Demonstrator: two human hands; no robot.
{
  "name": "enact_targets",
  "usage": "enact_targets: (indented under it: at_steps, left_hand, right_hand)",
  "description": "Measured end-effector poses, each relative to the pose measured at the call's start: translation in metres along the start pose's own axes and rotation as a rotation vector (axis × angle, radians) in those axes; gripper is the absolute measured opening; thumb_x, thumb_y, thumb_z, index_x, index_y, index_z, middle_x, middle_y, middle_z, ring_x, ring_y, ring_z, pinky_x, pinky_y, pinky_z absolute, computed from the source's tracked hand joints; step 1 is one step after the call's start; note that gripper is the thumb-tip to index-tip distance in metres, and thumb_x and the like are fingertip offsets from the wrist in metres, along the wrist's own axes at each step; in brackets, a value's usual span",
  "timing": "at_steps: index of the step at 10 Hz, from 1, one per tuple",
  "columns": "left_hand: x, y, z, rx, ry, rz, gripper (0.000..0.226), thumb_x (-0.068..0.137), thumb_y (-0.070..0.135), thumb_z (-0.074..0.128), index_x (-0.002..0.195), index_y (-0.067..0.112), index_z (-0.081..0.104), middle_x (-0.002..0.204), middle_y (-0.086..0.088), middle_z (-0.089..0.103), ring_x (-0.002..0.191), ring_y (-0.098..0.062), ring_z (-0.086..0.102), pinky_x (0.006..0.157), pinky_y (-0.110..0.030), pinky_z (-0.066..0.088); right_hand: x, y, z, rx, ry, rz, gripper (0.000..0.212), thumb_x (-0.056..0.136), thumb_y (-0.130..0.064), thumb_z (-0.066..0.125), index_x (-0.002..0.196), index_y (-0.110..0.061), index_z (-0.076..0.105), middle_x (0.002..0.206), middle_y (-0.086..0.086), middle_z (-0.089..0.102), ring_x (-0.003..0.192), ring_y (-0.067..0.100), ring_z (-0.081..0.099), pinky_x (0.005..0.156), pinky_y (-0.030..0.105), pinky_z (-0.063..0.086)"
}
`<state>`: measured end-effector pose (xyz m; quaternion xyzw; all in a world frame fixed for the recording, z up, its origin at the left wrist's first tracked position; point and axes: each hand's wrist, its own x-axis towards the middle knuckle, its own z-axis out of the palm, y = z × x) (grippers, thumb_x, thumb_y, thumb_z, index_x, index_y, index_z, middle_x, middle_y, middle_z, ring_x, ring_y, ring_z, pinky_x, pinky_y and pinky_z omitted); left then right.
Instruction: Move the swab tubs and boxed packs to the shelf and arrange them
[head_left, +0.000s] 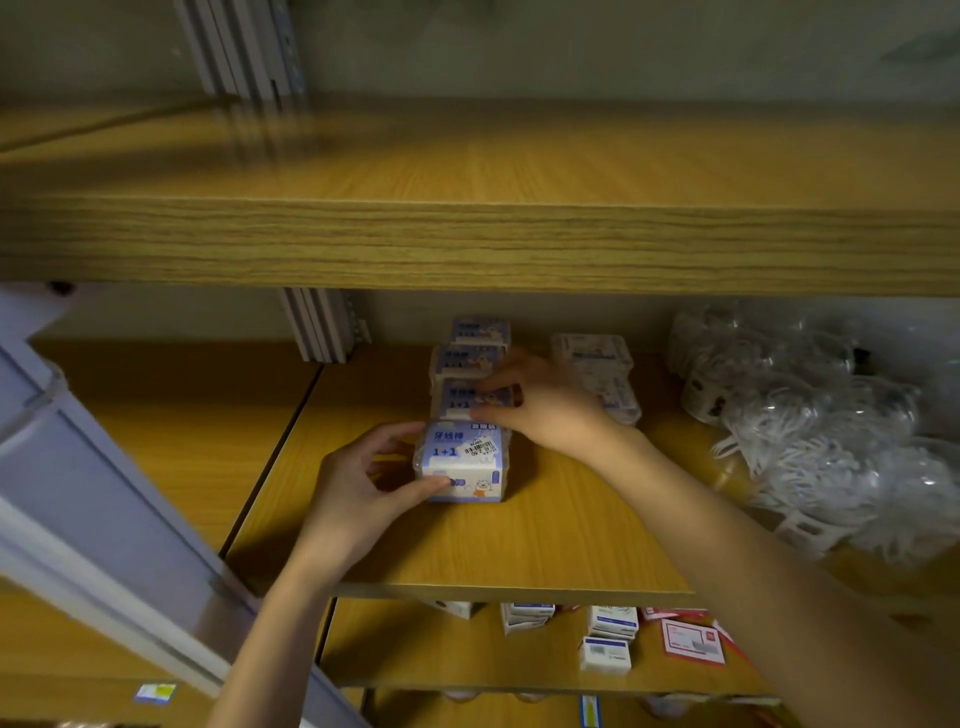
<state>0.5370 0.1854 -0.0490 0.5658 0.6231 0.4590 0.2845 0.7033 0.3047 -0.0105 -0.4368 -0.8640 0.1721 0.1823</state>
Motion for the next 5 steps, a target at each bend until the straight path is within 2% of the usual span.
enact_targets:
  at_steps: [1,2,3,4,5]
  left_hand:
    - [0.001,-0.002,0.003,0.026,0.015,0.004,0.048,0.066,0.025,0.077,0.101,0.046,0.053,0.101,0.025,0.059,0.093,0.008,0.057,0.079,-0.016,0.044]
    - [0.002,-0.003,0.004,0.046,0.015,0.013,0.051,0.068,0.024,0.077,0.111,0.039,0.054,0.102,0.027,0.057,0.097,0.008,0.054,0.076,-0.010,0.042]
    - [0.001,-0.003,0.005,0.037,0.008,0.011,0.053,0.069,0.024,0.076,0.116,0.036,0.054,0.104,0.028,0.055,0.098,0.011,0.051,0.073,-0.006,0.040]
    - [0.000,-0.003,0.004,0.046,-0.013,0.016,0.053,0.071,0.024,0.074,0.116,0.038,0.051,0.104,0.029,0.053,0.095,0.013,0.050,0.070,-0.001,0.041]
    - [0.000,0.001,0.002,0.127,-0.038,0.051,0.053,0.073,0.025,0.071,0.119,0.038,0.048,0.115,0.025,0.049,0.105,0.004,0.051,0.076,-0.007,0.044]
  right_hand:
    - [0.000,-0.003,0.003,0.016,-0.002,0.014,0.036,0.081,-0.037,0.066,0.112,-0.018,0.066,0.126,0.002,0.055,0.114,0.019,0.052,0.084,0.023,0.034]
    - [0.001,-0.002,0.005,0.030,0.017,-0.003,0.036,0.081,-0.036,0.065,0.112,-0.017,0.066,0.124,0.004,0.057,0.113,0.021,0.053,0.087,0.026,0.037]
    - [0.001,-0.001,0.005,0.042,0.003,0.003,0.036,0.082,-0.037,0.064,0.112,-0.017,0.065,0.123,0.004,0.057,0.112,0.021,0.053,0.086,0.027,0.039]
    - [-0.003,-0.002,0.005,-0.017,0.018,-0.041,0.036,0.086,-0.039,0.059,0.115,-0.018,0.064,0.126,0.002,0.056,0.113,0.022,0.052,0.089,0.034,0.044]
    - [-0.010,-0.002,0.001,-0.102,0.011,-0.055,0.036,0.090,-0.039,0.052,0.120,-0.021,0.060,0.130,0.000,0.053,0.119,0.021,0.047,0.089,0.035,0.043]
